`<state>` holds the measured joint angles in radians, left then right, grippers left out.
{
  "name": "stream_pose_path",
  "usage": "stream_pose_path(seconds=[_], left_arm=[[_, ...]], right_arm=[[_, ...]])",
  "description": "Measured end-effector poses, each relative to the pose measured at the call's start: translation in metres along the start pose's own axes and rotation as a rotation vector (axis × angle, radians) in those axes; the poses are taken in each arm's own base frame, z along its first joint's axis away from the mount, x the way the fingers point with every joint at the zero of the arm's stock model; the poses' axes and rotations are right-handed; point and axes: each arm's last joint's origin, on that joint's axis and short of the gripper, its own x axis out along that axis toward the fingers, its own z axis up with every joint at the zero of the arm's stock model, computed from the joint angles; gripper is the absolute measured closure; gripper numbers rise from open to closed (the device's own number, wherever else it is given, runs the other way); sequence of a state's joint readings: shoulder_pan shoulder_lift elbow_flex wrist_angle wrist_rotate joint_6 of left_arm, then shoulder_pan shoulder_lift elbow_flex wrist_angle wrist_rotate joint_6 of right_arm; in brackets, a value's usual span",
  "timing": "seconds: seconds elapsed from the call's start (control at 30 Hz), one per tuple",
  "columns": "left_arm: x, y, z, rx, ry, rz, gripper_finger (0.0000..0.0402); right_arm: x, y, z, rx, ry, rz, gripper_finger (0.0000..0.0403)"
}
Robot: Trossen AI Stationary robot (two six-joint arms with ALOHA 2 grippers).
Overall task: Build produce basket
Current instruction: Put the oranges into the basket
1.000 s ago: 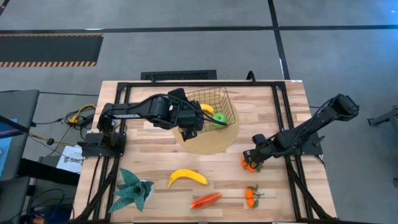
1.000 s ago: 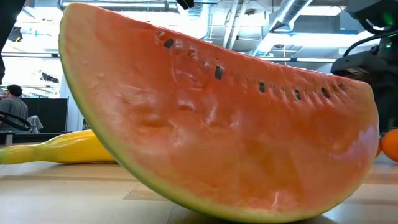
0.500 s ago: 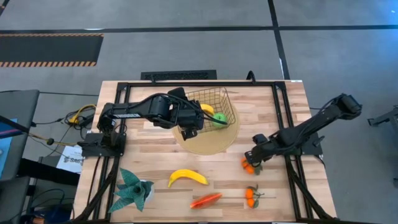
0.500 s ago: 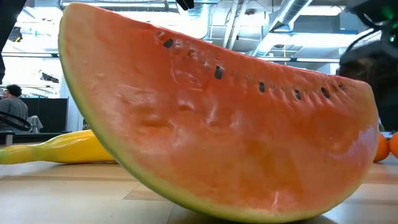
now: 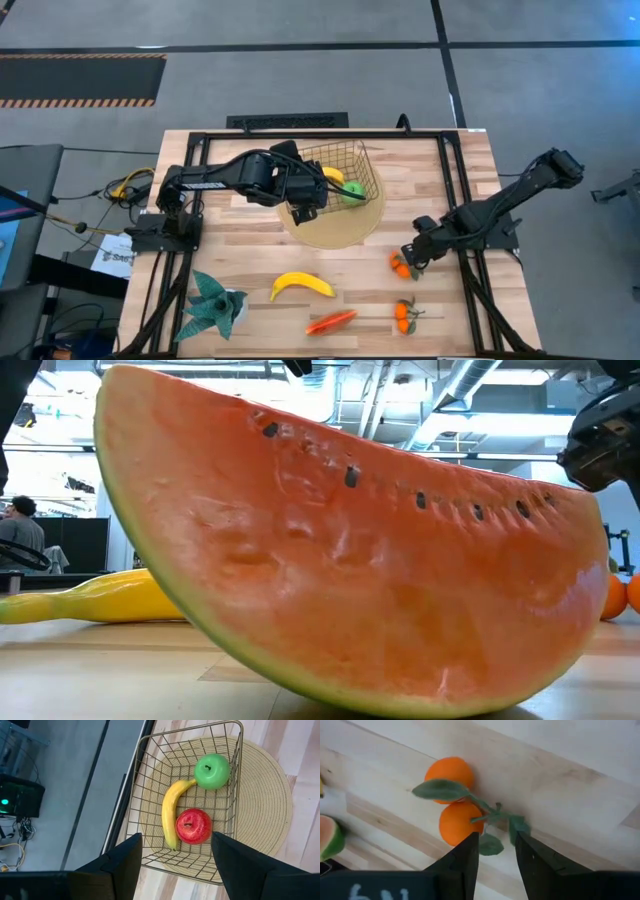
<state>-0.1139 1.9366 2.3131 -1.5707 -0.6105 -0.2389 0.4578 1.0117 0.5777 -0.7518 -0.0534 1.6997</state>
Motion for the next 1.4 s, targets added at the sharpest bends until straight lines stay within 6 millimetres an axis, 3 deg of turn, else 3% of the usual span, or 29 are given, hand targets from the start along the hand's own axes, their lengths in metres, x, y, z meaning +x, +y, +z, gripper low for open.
stream_pose_path(seconds=[0.5, 1.07, 1.4], left_arm=[[0.000, 0.000, 0.002, -0.010, -0.014, -0.004, 0.0178], [0.000, 0.000, 0.002, -0.017, -0.013, -0.005, 0.0178], [0.000, 0.000, 0.002, -0.015, -0.013, -0.005, 0.0178]], right_arm=[[0.020, -0.001, -0.001, 0.001, -0.021, -0.146, 0.0252], [0.021, 0.004, 0.002, 0.203, -0.117, -0.082, 0.0256], [0.040, 0.011, 0.003, 0.216, -0.186, -0.096, 0.0299]])
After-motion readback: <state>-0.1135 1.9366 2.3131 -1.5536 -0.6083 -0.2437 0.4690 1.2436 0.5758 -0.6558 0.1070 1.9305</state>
